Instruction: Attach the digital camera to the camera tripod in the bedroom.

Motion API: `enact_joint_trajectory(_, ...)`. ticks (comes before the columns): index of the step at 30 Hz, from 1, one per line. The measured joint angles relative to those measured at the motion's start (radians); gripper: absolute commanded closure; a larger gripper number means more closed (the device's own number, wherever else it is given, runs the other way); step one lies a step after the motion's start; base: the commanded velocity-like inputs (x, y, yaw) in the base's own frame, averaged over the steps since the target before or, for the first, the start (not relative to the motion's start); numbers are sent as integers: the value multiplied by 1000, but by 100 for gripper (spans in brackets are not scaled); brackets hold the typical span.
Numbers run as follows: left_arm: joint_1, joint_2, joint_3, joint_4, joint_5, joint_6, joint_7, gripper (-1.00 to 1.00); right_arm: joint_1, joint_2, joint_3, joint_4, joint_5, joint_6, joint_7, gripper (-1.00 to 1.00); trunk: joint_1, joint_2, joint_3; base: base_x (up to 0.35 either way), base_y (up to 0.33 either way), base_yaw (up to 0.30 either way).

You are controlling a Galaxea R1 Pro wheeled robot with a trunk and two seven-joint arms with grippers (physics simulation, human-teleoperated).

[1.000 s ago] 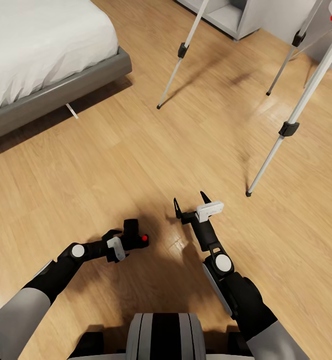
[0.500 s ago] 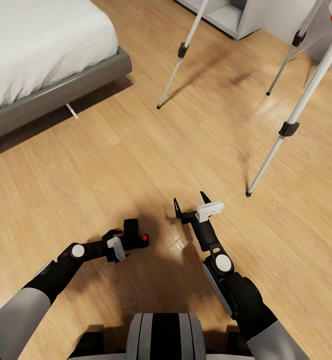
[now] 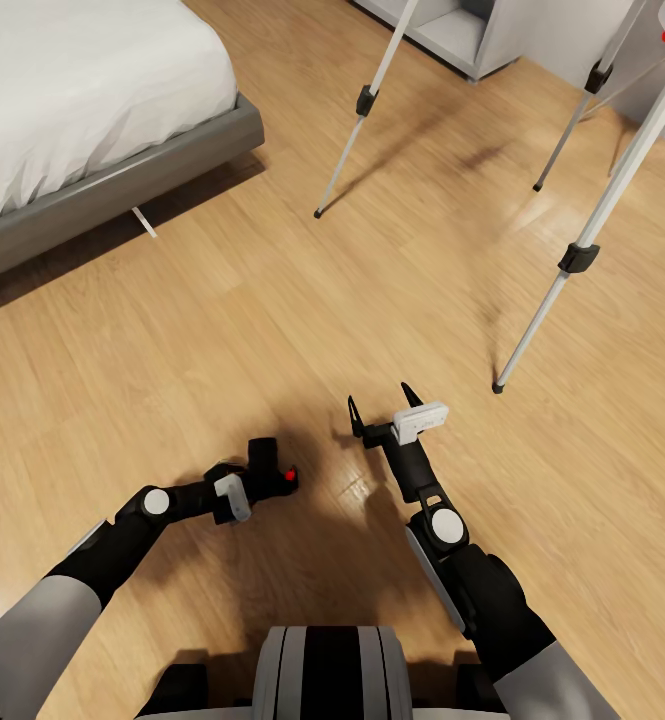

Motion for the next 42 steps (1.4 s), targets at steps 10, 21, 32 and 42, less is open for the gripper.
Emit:
enact_joint_trajectory(10,0,0,-1,0,4,0,-1,100,0,0,0,0,0,0,0,-100,0,0,0,0,0,0)
enact_joint_trajectory(21,0,0,-1,0,4,0,-1,100,0,0,0,0,0,0,0,-100,0,0,0,0,0,0)
enact_joint_trajectory(32,0,9,48,-367,-4,156,-245,100,0,0,0,0,-1,0,0,-100,0,0,0,0,0,0)
enact_joint_trajectory(42,0,9,118,-516,-1,258,-438,100,0,0,0,0,0,0,0,-100,0,0,0,0,0,0)
